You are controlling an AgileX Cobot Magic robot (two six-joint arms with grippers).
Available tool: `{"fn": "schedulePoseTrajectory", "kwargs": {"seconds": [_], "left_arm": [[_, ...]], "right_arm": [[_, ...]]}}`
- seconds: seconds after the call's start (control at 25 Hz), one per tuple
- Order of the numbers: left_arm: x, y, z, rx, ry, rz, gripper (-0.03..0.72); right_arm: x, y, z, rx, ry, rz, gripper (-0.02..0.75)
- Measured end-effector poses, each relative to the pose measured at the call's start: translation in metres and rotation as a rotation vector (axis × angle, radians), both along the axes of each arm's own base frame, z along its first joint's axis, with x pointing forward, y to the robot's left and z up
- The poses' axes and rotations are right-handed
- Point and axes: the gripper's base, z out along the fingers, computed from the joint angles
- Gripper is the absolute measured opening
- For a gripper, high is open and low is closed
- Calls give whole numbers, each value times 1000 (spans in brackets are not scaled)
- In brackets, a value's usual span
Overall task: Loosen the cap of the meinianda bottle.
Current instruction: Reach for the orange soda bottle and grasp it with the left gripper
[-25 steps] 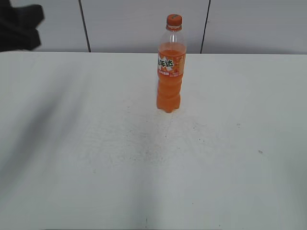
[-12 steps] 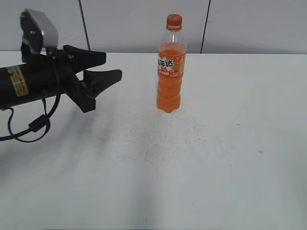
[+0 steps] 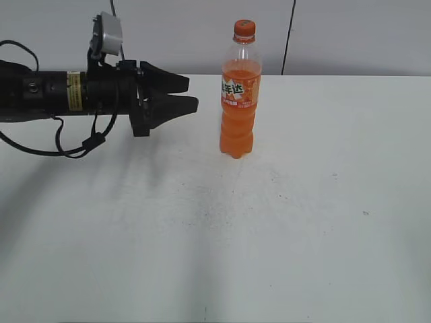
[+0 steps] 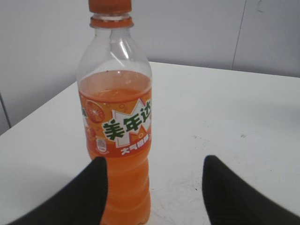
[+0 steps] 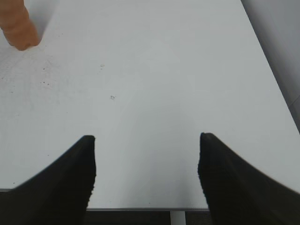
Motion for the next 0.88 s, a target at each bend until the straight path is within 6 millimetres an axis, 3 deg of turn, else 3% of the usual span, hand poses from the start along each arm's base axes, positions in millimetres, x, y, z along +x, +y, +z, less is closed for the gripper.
{"fn": "schedulePoseTrajectory", "kwargs": {"seconds": [0.32, 0.56, 0.88], "left_arm": [[24, -6, -12, -4, -16, -43, 408], [36, -8, -23, -20, -13, -42, 658], [54, -36, -41, -61, -1, -66, 687]], "right_arm": [[0, 0, 0, 1, 0, 0, 515], [0, 0, 0, 1, 0, 0, 515], [0, 0, 0, 1, 0, 0, 515]]}}
